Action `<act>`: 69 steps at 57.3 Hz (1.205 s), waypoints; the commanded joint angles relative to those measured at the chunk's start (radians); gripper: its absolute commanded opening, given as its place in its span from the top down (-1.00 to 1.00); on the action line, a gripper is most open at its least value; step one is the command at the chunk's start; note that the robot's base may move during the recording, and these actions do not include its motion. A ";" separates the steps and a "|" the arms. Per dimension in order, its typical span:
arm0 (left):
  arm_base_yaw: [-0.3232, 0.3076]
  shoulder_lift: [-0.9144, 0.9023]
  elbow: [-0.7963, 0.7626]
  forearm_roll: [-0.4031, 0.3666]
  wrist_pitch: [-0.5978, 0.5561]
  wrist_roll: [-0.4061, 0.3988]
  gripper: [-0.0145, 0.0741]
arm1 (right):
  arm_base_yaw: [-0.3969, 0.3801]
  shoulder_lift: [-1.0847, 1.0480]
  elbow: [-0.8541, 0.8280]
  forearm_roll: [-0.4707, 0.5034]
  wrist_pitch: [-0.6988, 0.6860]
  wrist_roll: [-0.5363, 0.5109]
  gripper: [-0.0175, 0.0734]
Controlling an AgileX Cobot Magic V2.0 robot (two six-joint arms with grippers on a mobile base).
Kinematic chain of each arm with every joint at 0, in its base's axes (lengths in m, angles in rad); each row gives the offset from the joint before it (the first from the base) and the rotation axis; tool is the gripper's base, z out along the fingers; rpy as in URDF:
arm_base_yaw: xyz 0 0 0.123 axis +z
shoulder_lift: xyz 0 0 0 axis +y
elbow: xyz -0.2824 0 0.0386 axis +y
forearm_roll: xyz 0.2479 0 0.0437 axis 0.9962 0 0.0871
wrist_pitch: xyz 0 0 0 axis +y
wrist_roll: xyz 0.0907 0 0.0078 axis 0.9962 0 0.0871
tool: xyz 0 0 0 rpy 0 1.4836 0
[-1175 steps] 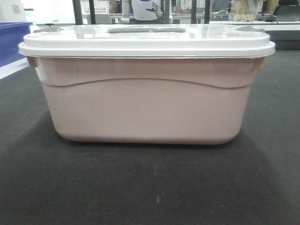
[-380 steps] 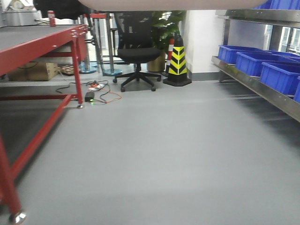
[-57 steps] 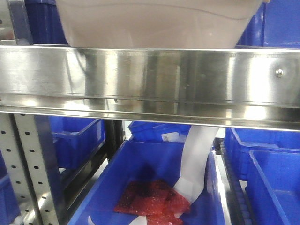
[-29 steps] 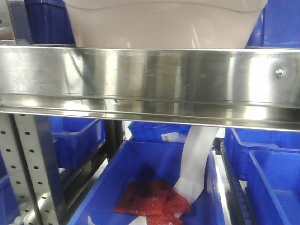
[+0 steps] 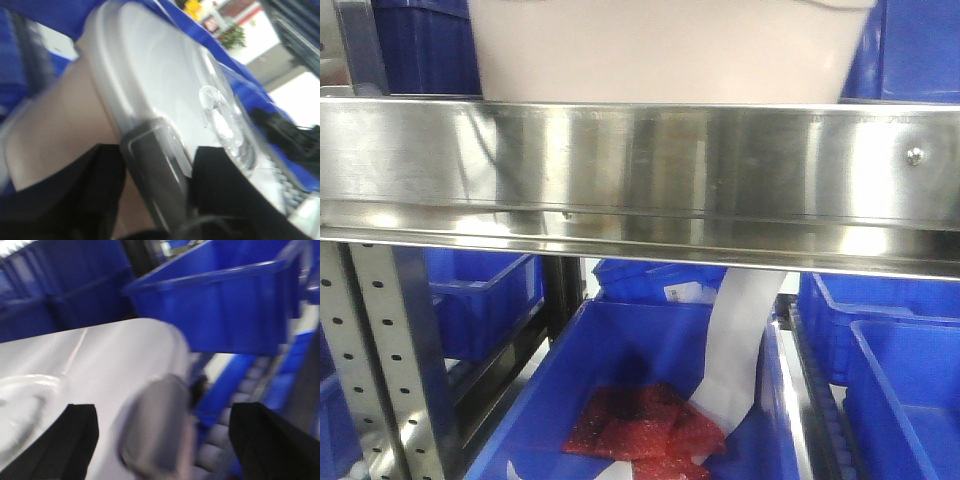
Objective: Grab white bin and place on right shelf
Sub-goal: 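Lower the bin onto the upper steel shelf with both grippers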
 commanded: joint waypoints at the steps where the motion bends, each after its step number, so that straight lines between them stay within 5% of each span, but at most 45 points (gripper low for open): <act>1: 0.004 -0.049 -0.058 -0.055 -0.009 0.051 -0.45 | 0.001 -0.046 -0.038 -0.024 -0.024 -0.015 -0.78; 10: 0.004 -0.052 -0.147 0.074 0.038 0.051 -0.44 | 0.001 -0.067 -0.038 -0.029 -0.010 -0.015 -0.78; 28: 0.004 -0.162 -0.210 0.140 0.121 0.050 -0.39 | 0.001 -0.187 -0.037 -0.029 -0.004 -0.014 -0.71; 33: 0.004 -0.212 -0.210 0.140 0.190 0.045 -0.16 | 0.001 -0.232 -0.035 -0.029 0.015 -0.010 -0.47; 46: 0.004 -0.299 -0.210 0.189 0.293 0.015 0.82 | 0.001 -0.300 -0.033 -0.029 0.134 -0.010 0.41; 48: 0.004 -0.305 -0.210 0.230 0.288 0.000 0.97 | 0.001 -0.306 -0.031 -0.029 0.144 -0.008 0.50; 57: 0.004 -0.340 -0.210 0.480 0.204 -0.235 0.94 | 0.001 -0.340 0.013 -0.035 0.128 0.007 0.46; 69: 0.004 -0.394 -0.210 0.953 0.176 -0.596 0.94 | 0.001 -0.455 0.140 -0.156 0.015 0.007 0.46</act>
